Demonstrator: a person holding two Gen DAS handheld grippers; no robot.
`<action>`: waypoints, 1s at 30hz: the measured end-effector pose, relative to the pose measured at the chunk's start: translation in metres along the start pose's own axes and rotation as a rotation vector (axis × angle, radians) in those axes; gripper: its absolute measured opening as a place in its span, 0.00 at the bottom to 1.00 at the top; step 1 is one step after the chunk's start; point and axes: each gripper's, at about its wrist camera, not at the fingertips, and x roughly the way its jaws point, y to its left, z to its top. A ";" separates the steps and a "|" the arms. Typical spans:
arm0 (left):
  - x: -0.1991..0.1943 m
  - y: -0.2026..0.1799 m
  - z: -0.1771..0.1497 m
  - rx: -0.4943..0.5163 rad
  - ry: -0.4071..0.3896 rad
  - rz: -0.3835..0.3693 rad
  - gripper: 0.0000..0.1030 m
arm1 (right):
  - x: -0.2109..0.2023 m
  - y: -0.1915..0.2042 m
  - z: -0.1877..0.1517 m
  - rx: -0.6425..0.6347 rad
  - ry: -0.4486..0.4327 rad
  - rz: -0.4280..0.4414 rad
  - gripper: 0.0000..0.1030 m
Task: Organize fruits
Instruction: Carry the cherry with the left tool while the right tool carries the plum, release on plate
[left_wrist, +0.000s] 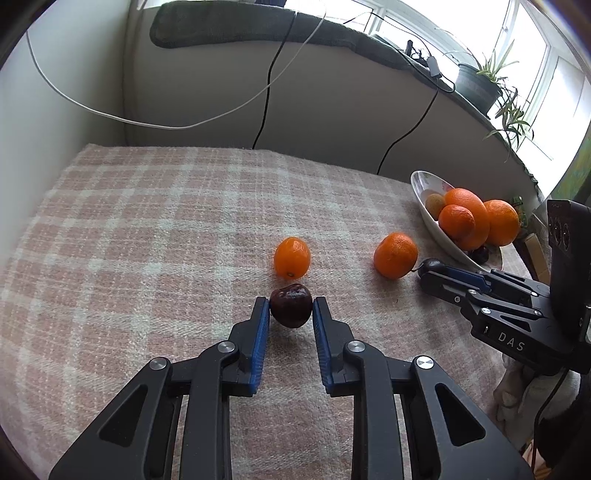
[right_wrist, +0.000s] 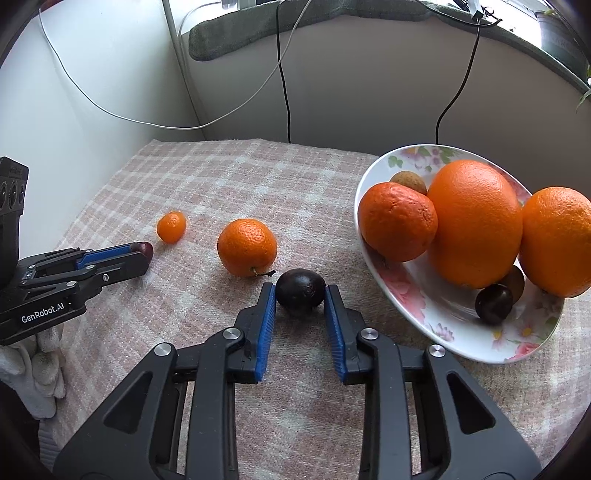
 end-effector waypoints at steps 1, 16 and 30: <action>-0.001 -0.001 0.001 -0.001 -0.004 -0.001 0.22 | -0.002 0.000 0.000 -0.001 -0.004 0.004 0.27; -0.010 -0.035 0.026 0.037 -0.065 -0.048 0.22 | -0.066 -0.015 0.005 0.006 -0.116 0.079 0.27; 0.009 -0.089 0.057 0.108 -0.082 -0.128 0.22 | -0.105 -0.079 0.020 0.053 -0.201 0.025 0.27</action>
